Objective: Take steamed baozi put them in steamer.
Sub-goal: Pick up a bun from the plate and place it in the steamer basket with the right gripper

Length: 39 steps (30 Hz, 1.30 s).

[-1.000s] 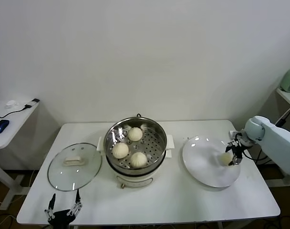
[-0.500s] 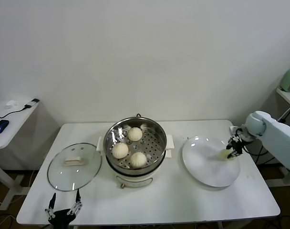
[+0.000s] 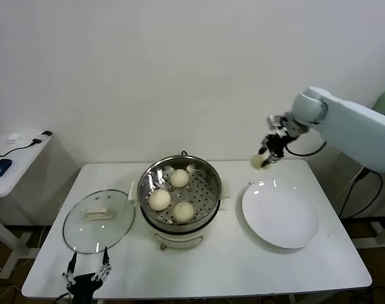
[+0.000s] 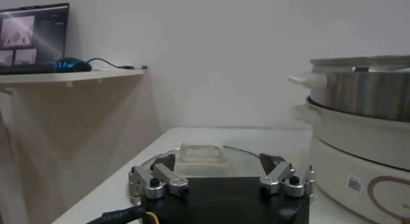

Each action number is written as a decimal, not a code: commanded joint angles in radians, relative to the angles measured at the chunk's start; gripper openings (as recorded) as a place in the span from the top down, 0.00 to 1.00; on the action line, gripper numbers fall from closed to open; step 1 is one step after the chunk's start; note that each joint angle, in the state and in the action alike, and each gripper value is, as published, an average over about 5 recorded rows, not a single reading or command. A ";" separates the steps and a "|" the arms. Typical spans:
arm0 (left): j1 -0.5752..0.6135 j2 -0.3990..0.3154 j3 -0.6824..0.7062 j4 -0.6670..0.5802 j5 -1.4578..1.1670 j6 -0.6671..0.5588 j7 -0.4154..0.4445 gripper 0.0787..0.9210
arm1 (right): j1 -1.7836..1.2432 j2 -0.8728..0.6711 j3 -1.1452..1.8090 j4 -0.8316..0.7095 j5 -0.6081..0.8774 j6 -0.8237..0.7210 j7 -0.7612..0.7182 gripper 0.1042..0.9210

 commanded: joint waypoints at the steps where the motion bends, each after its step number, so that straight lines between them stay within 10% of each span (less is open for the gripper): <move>1: 0.001 -0.002 0.002 -0.003 -0.001 0.003 0.000 0.12 | 0.217 0.233 -0.234 0.135 0.259 -0.092 0.047 0.57; 30: 0.007 -0.013 -0.004 -0.003 -0.001 -0.010 -0.018 0.12 | -0.050 0.411 -0.238 -0.057 0.126 -0.105 0.141 0.52; 39: 0.005 -0.013 -0.006 -0.004 -0.003 -0.010 -0.018 0.12 | -0.057 0.393 -0.236 -0.048 0.106 -0.102 0.144 0.32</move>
